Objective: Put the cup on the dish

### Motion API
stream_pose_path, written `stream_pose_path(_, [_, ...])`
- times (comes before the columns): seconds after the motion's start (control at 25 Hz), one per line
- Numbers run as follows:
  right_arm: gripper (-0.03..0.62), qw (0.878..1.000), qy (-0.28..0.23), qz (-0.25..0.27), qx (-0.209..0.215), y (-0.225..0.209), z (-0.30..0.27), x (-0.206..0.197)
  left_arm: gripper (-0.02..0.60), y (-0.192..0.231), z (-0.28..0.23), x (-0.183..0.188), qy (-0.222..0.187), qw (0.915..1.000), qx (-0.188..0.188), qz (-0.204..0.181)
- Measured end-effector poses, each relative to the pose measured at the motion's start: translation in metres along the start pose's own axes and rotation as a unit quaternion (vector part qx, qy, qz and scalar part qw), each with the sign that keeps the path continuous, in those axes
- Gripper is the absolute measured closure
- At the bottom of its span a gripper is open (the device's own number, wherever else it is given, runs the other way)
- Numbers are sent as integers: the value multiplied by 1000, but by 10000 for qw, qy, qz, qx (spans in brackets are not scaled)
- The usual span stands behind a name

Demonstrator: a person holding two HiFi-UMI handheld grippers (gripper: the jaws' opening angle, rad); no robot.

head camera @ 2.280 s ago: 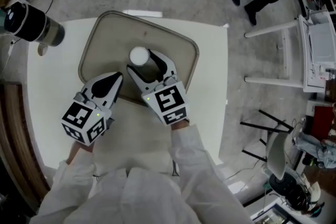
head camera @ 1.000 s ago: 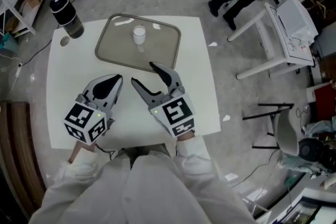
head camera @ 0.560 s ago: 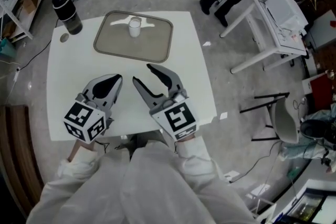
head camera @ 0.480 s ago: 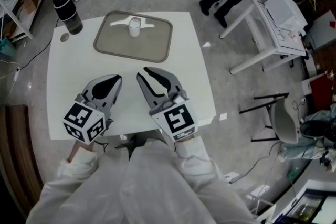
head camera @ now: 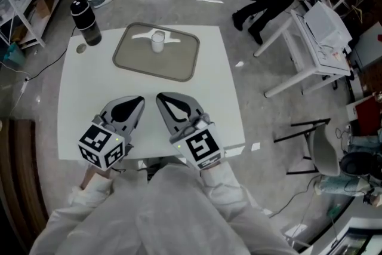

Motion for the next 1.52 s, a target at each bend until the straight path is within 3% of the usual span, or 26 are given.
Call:
stream_pose_path(0.72, [582, 9955, -272, -874, 263, -9, 16, 3, 574, -19, -9, 9, -71, 9992, 296, 257])
stream_pose_path(1.2, [582, 9917, 149, -1116, 626, -3, 23, -17, 574, -27, -5, -7, 130, 9992, 237, 307])
stream_pose_path(1.52, [582, 9907, 512, -880, 900, 2, 21, -24, 574, -33, 5, -22, 236, 9987, 281, 344])
Point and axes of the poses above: the fingertips, and each gripper's own axes: z backward along the fingers, y to its left, x out of its top, the point moved 6 cm from there along z, backward along the fingers, and after that the axes turned 12 degrees about x, right-handed, at the moved point
